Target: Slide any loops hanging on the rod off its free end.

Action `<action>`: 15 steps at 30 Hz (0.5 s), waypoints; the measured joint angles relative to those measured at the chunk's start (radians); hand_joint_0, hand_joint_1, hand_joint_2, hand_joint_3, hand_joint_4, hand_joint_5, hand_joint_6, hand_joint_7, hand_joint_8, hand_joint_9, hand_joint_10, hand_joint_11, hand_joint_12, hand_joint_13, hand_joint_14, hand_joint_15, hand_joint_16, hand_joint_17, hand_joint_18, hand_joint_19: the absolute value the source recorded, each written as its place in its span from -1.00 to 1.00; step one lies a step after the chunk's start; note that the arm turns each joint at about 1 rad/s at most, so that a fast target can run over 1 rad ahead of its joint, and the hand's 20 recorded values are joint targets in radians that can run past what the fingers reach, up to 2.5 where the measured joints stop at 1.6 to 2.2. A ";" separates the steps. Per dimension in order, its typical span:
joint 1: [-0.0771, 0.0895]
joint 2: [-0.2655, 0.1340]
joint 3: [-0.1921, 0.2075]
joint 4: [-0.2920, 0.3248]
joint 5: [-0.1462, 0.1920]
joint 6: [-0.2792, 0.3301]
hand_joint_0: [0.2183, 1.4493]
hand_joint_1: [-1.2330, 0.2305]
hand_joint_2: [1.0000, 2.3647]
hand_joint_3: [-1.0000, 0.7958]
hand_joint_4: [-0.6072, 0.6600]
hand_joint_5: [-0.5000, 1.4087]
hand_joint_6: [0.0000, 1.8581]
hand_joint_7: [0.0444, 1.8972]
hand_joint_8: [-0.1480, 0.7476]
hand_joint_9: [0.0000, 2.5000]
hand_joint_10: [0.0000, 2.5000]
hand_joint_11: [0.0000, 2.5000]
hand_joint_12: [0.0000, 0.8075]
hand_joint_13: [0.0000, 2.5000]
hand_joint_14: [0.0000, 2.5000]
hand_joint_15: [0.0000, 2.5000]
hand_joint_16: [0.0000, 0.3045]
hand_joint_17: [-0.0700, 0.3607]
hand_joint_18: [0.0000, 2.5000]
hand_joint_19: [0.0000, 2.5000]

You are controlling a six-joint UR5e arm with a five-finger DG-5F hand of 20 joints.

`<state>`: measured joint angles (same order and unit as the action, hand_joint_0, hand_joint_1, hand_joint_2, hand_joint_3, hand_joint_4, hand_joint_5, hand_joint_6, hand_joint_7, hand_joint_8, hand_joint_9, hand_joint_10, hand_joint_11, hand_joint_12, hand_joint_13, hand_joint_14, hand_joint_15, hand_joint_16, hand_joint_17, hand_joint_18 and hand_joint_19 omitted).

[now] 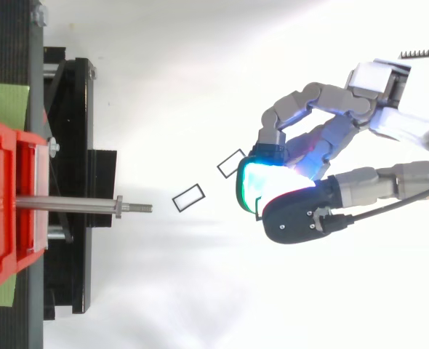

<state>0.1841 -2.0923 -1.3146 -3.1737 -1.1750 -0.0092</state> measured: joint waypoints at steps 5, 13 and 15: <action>0.000 0.000 0.000 0.001 0.000 0.000 -0.39 -0.29 -0.98 -0.12 -0.03 -0.56 -0.06 0.06 -0.05 -0.03 -0.99 -0.61 -0.11 -0.42 -0.99 -0.75 -0.67 -0.15 -0.48 -0.68; 0.000 -0.001 -0.001 0.019 -0.005 -0.011 -0.39 -0.30 -0.98 -0.11 -0.04 -0.55 -0.07 0.07 -0.04 -0.02 -0.99 -0.61 -0.11 -0.41 -0.99 -0.75 -0.66 -0.14 -0.48 -0.68; 0.001 -0.001 -0.003 0.025 -0.006 -0.016 -0.39 -0.30 -0.98 -0.11 -0.04 -0.55 -0.07 0.07 -0.05 -0.02 -0.99 -0.62 -0.10 -0.41 -0.99 -0.75 -0.66 -0.14 -0.47 -0.68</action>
<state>0.1851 -2.0935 -1.3174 -3.1484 -1.1808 -0.0248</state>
